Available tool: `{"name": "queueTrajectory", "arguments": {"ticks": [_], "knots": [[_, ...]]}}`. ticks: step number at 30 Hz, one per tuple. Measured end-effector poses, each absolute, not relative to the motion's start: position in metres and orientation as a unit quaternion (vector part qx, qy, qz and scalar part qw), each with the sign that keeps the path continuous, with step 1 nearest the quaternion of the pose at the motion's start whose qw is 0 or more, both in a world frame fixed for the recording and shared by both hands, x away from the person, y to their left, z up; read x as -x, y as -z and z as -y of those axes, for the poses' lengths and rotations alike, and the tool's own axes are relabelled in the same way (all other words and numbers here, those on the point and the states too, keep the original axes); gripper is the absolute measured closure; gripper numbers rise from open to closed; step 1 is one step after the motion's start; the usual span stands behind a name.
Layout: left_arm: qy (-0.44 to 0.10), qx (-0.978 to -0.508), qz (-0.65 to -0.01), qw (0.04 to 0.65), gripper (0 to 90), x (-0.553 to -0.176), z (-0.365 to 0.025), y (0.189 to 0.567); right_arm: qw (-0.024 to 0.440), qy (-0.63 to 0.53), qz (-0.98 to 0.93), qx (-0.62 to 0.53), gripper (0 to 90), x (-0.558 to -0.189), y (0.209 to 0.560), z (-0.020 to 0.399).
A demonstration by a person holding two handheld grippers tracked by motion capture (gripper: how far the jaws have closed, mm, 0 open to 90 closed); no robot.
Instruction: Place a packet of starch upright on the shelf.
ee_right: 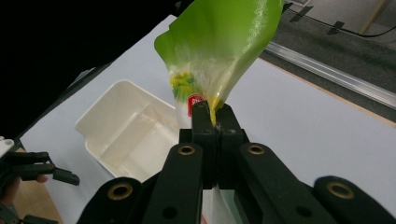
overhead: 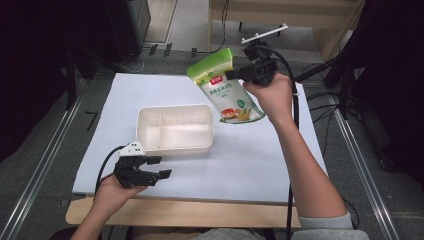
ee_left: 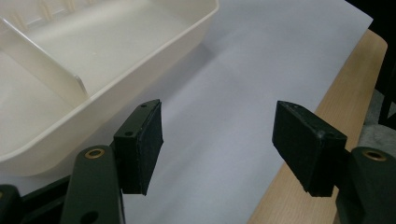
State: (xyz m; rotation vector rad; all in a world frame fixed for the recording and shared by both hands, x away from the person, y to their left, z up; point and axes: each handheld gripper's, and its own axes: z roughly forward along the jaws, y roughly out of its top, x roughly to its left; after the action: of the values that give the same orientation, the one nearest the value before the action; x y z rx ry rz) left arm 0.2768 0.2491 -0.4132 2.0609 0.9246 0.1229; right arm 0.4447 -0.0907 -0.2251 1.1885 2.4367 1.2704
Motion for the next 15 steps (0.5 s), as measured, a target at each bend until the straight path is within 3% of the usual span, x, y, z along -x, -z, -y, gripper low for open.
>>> {"name": "queueTrajectory", "arguments": {"ticks": [15], "knots": [[-0.049, -0.822, -0.372, 0.428, 34.1, -0.277, -0.251, 0.412, 0.072, -0.421, -0.821, -0.378, 90.0, -0.458, 0.212, 0.042]]}}
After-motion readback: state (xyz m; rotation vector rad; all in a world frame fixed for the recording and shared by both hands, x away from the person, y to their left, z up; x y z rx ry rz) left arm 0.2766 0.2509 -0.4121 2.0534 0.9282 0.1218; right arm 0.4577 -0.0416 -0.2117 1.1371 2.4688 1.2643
